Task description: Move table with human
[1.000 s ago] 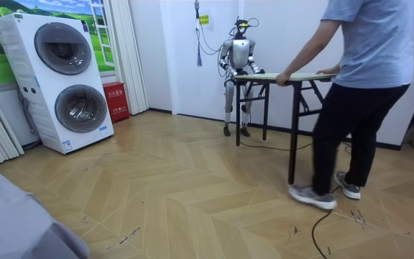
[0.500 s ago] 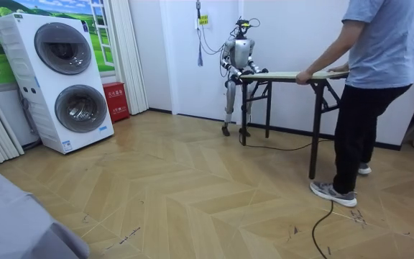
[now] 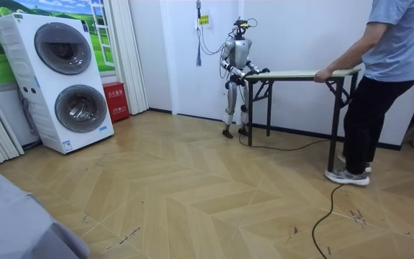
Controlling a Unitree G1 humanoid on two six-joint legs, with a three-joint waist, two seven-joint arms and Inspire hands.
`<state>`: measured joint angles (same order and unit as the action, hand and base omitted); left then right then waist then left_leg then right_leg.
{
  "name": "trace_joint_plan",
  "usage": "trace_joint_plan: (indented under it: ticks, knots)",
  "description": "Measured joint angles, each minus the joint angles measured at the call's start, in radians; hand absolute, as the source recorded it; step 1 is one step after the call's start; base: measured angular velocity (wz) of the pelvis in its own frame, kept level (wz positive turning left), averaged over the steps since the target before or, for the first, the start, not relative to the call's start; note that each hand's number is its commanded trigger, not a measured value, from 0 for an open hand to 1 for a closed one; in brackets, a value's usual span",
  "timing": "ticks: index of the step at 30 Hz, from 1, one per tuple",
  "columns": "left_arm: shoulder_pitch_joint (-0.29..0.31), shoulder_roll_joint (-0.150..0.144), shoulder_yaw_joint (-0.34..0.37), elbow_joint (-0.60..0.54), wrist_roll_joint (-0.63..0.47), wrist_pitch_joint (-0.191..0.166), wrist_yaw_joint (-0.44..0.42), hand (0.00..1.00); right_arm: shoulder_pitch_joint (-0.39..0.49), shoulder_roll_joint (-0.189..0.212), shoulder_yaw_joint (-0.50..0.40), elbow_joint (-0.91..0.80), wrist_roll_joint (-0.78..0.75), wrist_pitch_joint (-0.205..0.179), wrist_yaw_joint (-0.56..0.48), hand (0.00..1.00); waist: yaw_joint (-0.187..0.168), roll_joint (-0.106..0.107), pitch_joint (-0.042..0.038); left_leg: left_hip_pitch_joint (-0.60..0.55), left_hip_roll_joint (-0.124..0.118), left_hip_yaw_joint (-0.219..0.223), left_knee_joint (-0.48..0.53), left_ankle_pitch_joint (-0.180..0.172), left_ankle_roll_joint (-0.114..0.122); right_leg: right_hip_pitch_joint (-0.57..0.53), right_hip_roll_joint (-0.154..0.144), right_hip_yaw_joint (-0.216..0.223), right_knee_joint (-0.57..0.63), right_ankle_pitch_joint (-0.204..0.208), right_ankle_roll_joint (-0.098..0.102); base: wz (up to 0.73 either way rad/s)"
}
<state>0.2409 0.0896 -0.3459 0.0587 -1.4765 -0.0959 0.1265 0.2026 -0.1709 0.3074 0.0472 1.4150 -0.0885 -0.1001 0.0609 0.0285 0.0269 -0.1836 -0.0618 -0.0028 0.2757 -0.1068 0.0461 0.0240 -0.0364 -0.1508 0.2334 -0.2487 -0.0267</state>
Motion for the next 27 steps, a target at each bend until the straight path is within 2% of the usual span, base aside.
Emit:
trace_joint_plan:
  ticks: [4,7,9,15,24,27]
  knots:
    - [0.001,0.020,-0.014,0.000,-0.003,-0.005,0.000,1.00,0.016,0.000,0.006,0.002,0.008,-0.001,-0.001,1.00,-0.010,-0.001,0.0004,0.005,0.002,0.007,0.008,0.000,0.000,0.031,0.001,-0.043,-0.015,0.001,0.002,0.32]
    - [0.002,0.013,-0.015,0.000,-0.003,-0.005,0.000,1.00,0.015,0.000,0.005,0.003,0.011,-0.001,-0.003,1.00,-0.008,-0.002,0.0011,0.003,0.016,0.048,0.008,0.001,0.002,0.032,0.003,-0.051,-0.015,0.001,0.002,0.17]
    - [0.002,0.009,-0.015,0.000,-0.003,-0.007,0.000,1.00,0.011,-0.001,0.004,0.003,0.011,-0.001,-0.006,1.00,-0.007,-0.002,0.0011,0.002,0.017,0.051,0.008,0.001,0.003,0.033,0.004,-0.055,-0.015,0.001,0.002,0.15]
    - [0.002,-0.002,-0.016,0.000,-0.005,-0.020,0.013,1.00,-0.006,-0.001,0.006,0.003,0.016,0.000,-0.034,1.00,0.000,-0.002,0.0011,-0.009,0.012,0.053,0.011,0.008,0.014,0.040,0.002,-0.056,-0.013,0.001,0.002,0.18]
    - [0.002,0.000,-0.038,-0.007,-0.005,-0.072,0.013,1.00,-0.020,0.002,0.017,0.003,0.012,-0.001,-0.035,1.00,0.004,0.001,0.0008,-0.056,-0.004,0.051,0.025,0.020,0.040,0.013,-0.002,-0.041,0.011,0.000,0.006,0.31]
    - [0.001,0.006,-0.040,-0.007,-0.004,-0.077,0.013,1.00,-0.020,0.000,0.022,0.003,0.018,-0.003,-0.035,1.00,0.002,0.001,0.0007,-0.056,-0.016,0.031,0.024,0.025,0.047,0.021,-0.005,-0.037,0.006,-0.003,0.011,0.20]
